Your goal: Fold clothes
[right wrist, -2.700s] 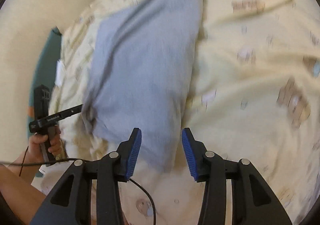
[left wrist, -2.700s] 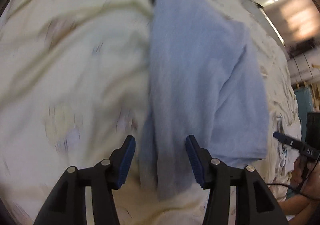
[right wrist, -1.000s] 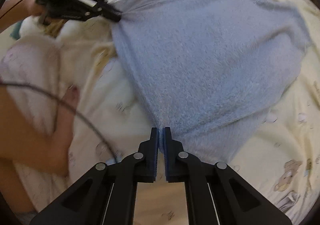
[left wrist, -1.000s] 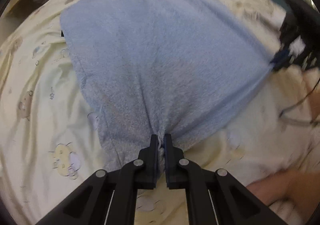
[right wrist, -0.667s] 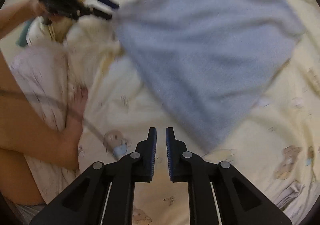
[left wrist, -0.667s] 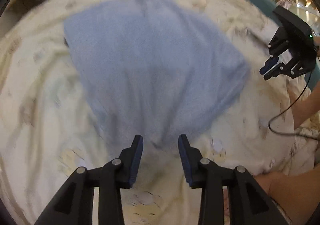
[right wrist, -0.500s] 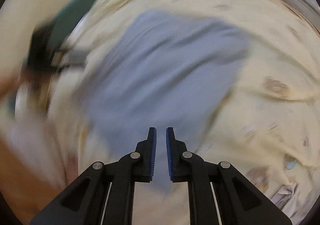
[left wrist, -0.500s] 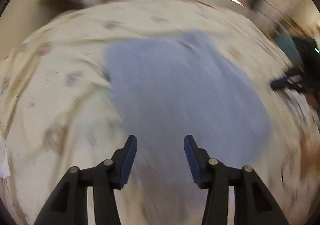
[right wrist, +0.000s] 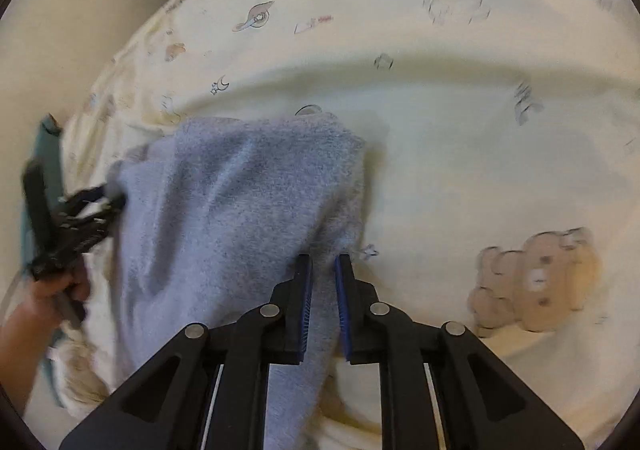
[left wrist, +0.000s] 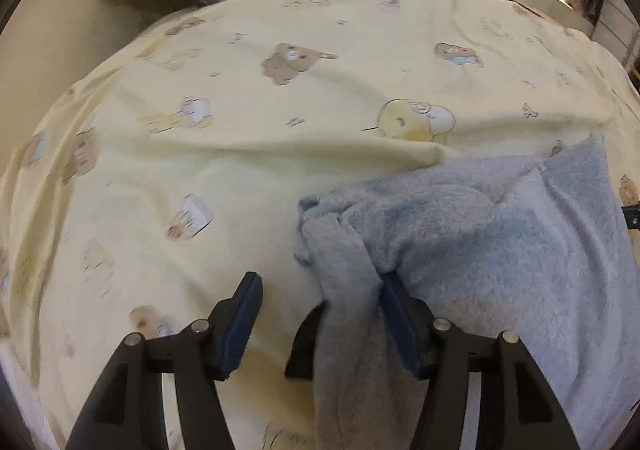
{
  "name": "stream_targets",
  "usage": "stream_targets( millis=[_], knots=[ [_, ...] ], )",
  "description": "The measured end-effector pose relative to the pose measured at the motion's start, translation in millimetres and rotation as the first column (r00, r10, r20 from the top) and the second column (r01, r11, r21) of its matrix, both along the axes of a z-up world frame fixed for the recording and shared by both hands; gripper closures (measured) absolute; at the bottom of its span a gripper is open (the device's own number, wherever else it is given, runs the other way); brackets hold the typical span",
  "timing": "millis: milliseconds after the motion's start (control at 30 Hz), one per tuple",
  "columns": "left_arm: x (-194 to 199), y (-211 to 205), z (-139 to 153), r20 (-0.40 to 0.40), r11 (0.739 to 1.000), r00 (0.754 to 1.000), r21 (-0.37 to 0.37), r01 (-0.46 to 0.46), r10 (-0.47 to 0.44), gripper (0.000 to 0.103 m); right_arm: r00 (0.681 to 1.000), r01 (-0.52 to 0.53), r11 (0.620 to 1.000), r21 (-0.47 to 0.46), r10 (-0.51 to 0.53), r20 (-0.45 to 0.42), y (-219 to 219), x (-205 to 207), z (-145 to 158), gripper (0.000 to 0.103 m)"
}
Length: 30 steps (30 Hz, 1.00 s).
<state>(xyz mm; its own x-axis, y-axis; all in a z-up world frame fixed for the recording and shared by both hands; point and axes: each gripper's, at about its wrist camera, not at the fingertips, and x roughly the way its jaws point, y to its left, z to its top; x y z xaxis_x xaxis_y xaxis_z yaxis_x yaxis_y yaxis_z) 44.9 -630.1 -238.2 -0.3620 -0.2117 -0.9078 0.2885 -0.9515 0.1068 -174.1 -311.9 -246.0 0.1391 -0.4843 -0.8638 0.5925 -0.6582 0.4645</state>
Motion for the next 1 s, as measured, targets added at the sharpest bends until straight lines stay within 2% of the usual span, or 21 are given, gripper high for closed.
stream_targets(
  millis=[33,67,100,133,167,267,300,367,400,500,533,600,667,733,800,867,900,933,1000],
  knots=[
    [-1.4,2.8,0.2,-0.003,1.0,1.0,-0.013,0.022,-0.022,0.043,1.0,0.005,1.0,-0.029,-0.005,0.011,1.6,-0.3,-1.1,0.091],
    [-2.8,5.5,0.4,-0.006,0.999,0.999,-0.027,0.044,-0.044,0.051,1.0,-0.014,0.999,-0.051,0.014,-0.007,1.8,0.8,1.8,0.098],
    [-4.1,8.3,0.6,-0.008,0.997,0.998,-0.04,0.066,-0.066,0.084,0.997,-0.059,0.997,-0.039,0.057,-0.059,-1.5,6.1,5.4,0.099],
    [-4.3,12.4,0.7,0.001,0.996,0.998,-0.063,0.065,-0.065,0.088,0.995,-0.07,0.997,-0.032,0.067,-0.075,-2.4,7.6,7.1,0.1],
    [-4.3,16.5,1.0,0.01,0.994,0.998,-0.085,0.064,-0.064,0.09,0.993,-0.079,0.997,-0.025,0.077,-0.09,-3.2,9.1,9.0,0.101],
    [10.0,20.6,11.9,-0.035,0.996,0.999,-0.093,-0.005,0.001,0.092,0.987,-0.05,0.999,-0.006,0.049,-0.154,7.5,5.3,23.8,0.101],
    [13.3,17.4,14.4,-0.051,0.995,0.998,-0.095,-0.029,0.024,0.092,0.985,-0.025,1.0,-0.003,0.024,-0.168,15.8,1.4,27.2,0.101],
    [10.9,8.5,11.6,-0.072,0.992,0.995,-0.101,-0.077,0.07,0.092,0.973,0.029,0.998,0.059,-0.015,-0.229,30.2,-10.0,30.5,0.103],
    [8.7,2.0,6.8,-0.061,0.99,0.994,-0.1,-0.098,0.093,0.092,0.968,0.092,0.991,0.097,-0.066,-0.241,43.1,-24.5,25.4,0.103],
    [-1.7,-11.0,-5.2,-0.06,0.985,0.984,0.058,-0.165,0.168,0.091,0.968,0.221,0.971,0.089,-0.207,-0.143,74.2,-54.6,10.4,0.103],
    [-0.6,-11.6,-0.6,-0.072,0.98,0.979,0.077,-0.186,0.191,0.087,0.969,0.221,0.974,0.044,-0.214,-0.121,76.8,-55.0,14.3,0.098],
    [2.0,-11.5,7.6,-0.099,0.975,0.974,0.109,-0.194,0.205,0.085,0.985,0.136,0.99,-0.042,-0.14,-0.099,62.5,-42.8,27.4,0.098],
    [12.6,-8.2,27.7,-0.171,0.969,0.959,0.137,-0.205,0.227,0.076,0.994,0.05,0.991,-0.128,-0.061,-0.086,47.7,-30.3,40.6,0.098],
    [18.2,6.6,53.9,-0.299,0.973,0.937,0.189,-0.129,0.182,0.073,0.985,-0.08,0.986,-0.143,0.057,-0.162,16.1,-8.4,55.0,0.098],
    [13.6,28.2,64.0,-0.349,0.978,0.933,0.208,-0.011,0.085,0.073,0.971,-0.181,0.972,-0.152,0.152,-0.183,-27.7,17.0,59.5,0.098],
    [-6.3,58.0,54.3,-0.299,0.976,0.953,0.19,0.103,-0.042,0.073,0.953,-0.259,0.956,-0.142,0.228,-0.201,-57.1,35.7,56.6,0.098],
    [-18.1,60.9,38.6,-0.239,0.979,0.969,0.176,0.105,-0.061,0.076,0.941,-0.296,0.946,-0.134,0.265,-0.209,-71.8,44.9,54.8,0.098],
    [-29.8,63.9,22.9,-0.179,0.981,0.981,0.162,0.107,-0.078,0.085,0.934,-0.317,0.944,-0.088,0.296,-0.2,-87.6,50.9,43.5,0.098],
    [-53.2,69.5,-8.3,-0.056,0.984,0.993,0.135,0.115,-0.108,0.095,0.915,-0.35,0.936,0.03,0.348,-0.205,-109.8,56.7,20.6,0.099]
  ],
)
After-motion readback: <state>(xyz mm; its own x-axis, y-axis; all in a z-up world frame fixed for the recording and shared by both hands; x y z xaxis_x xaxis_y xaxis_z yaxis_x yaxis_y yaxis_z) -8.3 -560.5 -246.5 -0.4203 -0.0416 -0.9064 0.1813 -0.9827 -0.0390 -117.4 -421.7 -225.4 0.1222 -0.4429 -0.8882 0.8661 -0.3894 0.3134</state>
